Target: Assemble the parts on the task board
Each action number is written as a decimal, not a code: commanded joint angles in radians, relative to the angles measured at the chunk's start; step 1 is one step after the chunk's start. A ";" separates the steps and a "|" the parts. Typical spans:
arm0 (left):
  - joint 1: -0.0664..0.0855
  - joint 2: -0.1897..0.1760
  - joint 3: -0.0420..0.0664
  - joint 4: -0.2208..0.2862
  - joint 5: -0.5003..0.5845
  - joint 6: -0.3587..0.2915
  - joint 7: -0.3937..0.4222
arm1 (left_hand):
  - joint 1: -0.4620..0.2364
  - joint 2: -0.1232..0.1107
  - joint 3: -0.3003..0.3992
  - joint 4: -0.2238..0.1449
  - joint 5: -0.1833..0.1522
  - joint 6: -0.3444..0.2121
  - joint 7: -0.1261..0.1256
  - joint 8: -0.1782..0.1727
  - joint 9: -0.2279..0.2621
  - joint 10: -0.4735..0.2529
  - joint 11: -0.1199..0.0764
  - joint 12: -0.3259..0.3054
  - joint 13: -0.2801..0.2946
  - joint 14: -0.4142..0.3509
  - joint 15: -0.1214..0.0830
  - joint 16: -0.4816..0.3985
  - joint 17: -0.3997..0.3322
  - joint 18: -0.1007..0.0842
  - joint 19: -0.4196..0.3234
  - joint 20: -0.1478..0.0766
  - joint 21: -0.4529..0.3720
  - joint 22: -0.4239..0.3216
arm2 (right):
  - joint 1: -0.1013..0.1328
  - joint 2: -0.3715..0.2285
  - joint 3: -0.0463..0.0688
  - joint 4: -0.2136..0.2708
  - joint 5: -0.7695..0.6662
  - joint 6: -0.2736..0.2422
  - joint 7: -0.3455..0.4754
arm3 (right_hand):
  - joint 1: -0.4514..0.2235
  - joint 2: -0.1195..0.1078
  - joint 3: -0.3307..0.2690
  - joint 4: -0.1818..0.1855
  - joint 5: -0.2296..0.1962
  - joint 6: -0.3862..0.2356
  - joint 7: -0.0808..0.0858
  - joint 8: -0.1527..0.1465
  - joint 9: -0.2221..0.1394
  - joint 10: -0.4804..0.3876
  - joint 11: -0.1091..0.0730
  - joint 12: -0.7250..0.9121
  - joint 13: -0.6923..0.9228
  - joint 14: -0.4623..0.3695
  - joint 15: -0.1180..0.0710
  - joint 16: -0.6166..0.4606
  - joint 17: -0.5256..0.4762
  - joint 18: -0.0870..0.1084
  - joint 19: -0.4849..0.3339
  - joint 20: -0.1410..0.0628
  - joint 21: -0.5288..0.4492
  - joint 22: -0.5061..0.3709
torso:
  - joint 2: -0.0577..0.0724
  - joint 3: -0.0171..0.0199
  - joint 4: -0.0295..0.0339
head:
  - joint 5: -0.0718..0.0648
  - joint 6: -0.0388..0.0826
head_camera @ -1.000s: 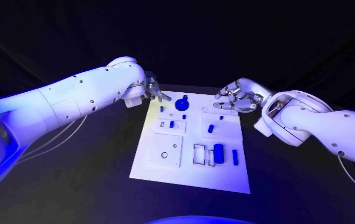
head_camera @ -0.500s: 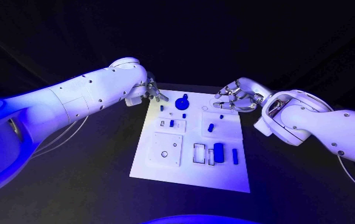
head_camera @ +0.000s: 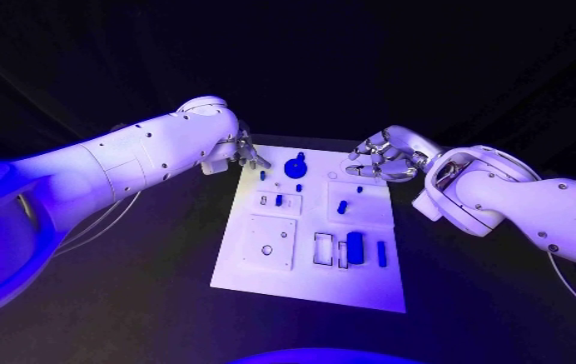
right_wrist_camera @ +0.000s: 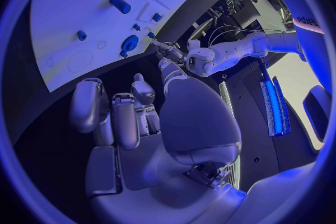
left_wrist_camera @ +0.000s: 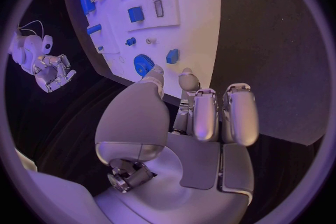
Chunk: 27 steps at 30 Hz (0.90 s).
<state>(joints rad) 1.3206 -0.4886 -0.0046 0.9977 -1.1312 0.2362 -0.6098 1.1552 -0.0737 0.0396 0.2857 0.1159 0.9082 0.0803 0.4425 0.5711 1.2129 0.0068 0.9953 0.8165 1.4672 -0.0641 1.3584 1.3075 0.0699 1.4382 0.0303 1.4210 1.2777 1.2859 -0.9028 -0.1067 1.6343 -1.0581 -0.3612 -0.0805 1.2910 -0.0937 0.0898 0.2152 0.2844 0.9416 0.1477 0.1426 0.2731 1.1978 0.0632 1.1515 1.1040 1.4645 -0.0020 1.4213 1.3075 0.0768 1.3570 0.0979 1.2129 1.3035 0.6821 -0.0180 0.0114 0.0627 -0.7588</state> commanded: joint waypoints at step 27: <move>-0.007 0.018 -0.004 -0.008 0.027 0.037 0.010 | 0.034 0.032 -0.019 -0.004 0.002 0.028 -0.003 -0.003 -0.020 -0.002 -0.004 0.009 0.006 0.052 0.004 -0.006 0.090 -0.009 -0.001 0.006 0.002 0.007 | -0.001 0.007 0.000 -0.002 -0.002 0.007 0.005 | -0.006 0.001 -0.006 -0.002 0.007 -0.005 -0.002 0.008 0.002 -0.002 0.000 -0.001 0.004 0.047 -0.009 -0.006 0.023 0.010 -0.004 0.000 -0.004 0.000 | 0.000 0.0002 -0.0012 | 0.001 -0.004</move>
<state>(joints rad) 1.3129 -0.4745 -0.0092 0.9899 -1.1128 0.2518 -0.6090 1.1843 -0.0447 0.0261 0.2828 0.1159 0.9313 0.0788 0.4425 0.5517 1.2129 0.0068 0.9992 0.8219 1.4672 -0.0642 1.3584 1.3073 0.0698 1.4382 0.0302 1.4210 1.2829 1.2856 -0.8964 -0.1067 1.6320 -1.0573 -0.3610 -0.0801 1.2910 -0.0938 0.0898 0.2151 0.2879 0.9416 0.1477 0.1465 0.2734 1.1979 0.0634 1.1515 1.1066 1.4666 -0.0041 1.4212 1.3073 0.0767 1.3571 0.0979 1.2129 1.3036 0.6825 -0.0179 0.0099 0.0639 -0.7623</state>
